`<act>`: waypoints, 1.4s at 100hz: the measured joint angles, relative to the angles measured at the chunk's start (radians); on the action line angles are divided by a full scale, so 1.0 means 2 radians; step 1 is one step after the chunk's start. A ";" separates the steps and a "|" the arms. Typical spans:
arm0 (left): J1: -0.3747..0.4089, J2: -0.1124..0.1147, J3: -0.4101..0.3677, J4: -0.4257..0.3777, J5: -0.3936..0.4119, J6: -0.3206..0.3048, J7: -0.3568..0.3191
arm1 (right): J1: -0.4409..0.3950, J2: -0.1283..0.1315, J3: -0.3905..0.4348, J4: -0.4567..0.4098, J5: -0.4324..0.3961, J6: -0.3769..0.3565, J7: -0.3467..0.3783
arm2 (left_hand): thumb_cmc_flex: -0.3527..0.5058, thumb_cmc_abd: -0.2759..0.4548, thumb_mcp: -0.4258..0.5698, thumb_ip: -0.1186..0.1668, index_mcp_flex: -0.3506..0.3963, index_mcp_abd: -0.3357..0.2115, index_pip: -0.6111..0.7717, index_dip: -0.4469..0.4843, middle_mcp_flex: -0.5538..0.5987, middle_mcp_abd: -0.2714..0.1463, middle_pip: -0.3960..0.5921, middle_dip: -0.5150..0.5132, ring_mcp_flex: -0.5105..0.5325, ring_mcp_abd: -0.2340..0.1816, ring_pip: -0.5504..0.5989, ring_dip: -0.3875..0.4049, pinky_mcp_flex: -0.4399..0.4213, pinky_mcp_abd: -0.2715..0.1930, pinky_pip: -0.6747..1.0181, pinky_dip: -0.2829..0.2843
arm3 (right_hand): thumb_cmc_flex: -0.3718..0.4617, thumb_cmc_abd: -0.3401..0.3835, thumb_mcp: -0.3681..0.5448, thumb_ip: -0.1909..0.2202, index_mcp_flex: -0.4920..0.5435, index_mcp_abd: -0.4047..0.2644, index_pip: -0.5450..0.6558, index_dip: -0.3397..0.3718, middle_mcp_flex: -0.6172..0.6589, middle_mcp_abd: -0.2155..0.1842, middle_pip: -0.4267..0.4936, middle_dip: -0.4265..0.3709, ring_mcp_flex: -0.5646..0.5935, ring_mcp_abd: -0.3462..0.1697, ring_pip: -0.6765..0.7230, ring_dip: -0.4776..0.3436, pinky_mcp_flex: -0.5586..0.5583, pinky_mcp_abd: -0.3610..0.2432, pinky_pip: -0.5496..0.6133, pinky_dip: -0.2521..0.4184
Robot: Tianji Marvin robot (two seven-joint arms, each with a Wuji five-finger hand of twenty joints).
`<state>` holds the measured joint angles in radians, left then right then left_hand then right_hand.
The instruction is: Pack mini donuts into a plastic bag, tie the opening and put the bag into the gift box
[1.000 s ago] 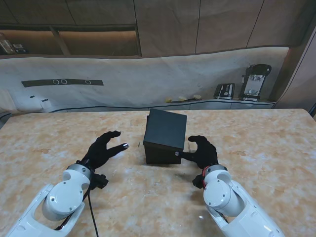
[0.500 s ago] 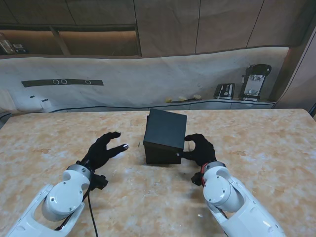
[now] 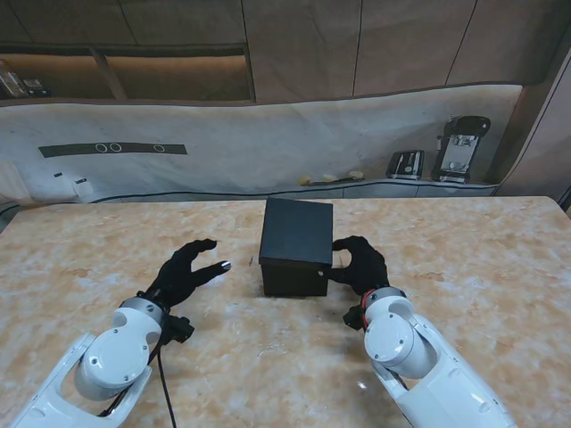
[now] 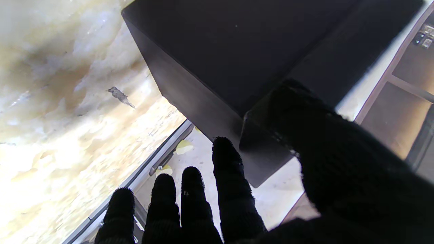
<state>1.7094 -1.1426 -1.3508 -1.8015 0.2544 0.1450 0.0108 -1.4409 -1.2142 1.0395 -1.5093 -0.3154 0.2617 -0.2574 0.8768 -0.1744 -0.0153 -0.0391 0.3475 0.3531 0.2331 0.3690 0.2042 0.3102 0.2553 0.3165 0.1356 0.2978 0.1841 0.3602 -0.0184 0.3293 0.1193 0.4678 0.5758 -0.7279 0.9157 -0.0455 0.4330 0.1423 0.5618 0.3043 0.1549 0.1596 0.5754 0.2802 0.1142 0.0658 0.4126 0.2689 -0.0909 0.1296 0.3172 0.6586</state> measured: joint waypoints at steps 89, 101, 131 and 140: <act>-0.002 0.000 0.000 0.007 0.000 -0.010 0.000 | 0.000 0.000 0.003 -0.002 -0.002 0.000 -0.005 | 0.000 0.000 0.000 0.000 0.000 0.000 0.000 0.000 0.000 0.000 0.000 0.000 0.000 0.000 0.000 0.000 -0.002 0.000 0.000 0.000 | -0.001 0.000 -0.032 0.000 -0.001 0.000 0.000 -0.005 0.000 0.000 -0.007 -0.007 0.000 0.000 0.000 0.000 -0.001 0.000 -0.001 0.005; -0.003 0.000 0.000 0.008 0.000 -0.010 0.001 | 0.005 -0.001 -0.004 0.000 -0.003 0.000 -0.009 | 0.000 0.000 0.000 0.000 0.000 0.000 0.000 0.000 0.000 0.000 0.000 0.000 0.000 0.000 0.000 0.000 -0.002 0.000 0.000 0.000 | 0.000 0.000 -0.060 0.000 -0.014 0.000 -0.007 -0.005 0.000 0.000 -0.020 -0.003 0.000 0.000 -0.010 0.000 -0.001 0.000 -0.001 0.005; -0.002 0.000 -0.001 0.008 0.001 -0.011 0.001 | 0.017 -0.005 -0.012 0.009 -0.002 0.003 -0.014 | 0.000 0.000 0.000 0.000 0.000 0.000 0.000 0.000 0.000 0.000 0.000 0.000 0.000 0.000 0.000 0.000 -0.003 0.000 0.000 0.000 | 0.007 0.000 -0.096 0.000 -0.020 0.005 -0.005 -0.006 0.000 0.000 -0.031 -0.004 0.000 0.000 -0.015 0.000 -0.001 0.000 -0.002 0.005; -0.002 0.000 -0.002 0.008 0.000 -0.011 0.001 | 0.021 -0.006 -0.015 0.012 -0.001 0.006 -0.016 | 0.000 0.001 0.000 0.000 0.000 0.000 0.000 0.000 0.000 0.000 0.000 0.000 0.000 0.000 0.000 0.000 -0.003 0.000 0.000 0.000 | 0.007 -0.006 -0.098 0.000 -0.020 0.006 0.000 -0.006 0.000 0.000 -0.032 -0.004 0.000 0.000 -0.015 0.000 -0.001 0.000 -0.002 0.005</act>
<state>1.7053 -1.1424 -1.3550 -1.7849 0.2550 0.1227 0.0136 -1.3991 -1.2265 1.0102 -1.4859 -0.3182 0.2730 -0.2896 0.8768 -0.1733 -0.0153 -0.0391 0.3475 0.3531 0.2331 0.3688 0.2042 0.3101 0.2553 0.3165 0.1348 0.2978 0.1841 0.3602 -0.0236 0.3293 0.1193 0.4678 0.5899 -0.7393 0.7198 -0.0455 0.3923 0.1547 0.5614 0.2930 0.1549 0.1594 0.5116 0.2729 0.1142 0.0656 0.3823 0.2695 -0.0924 0.1296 0.3133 0.6680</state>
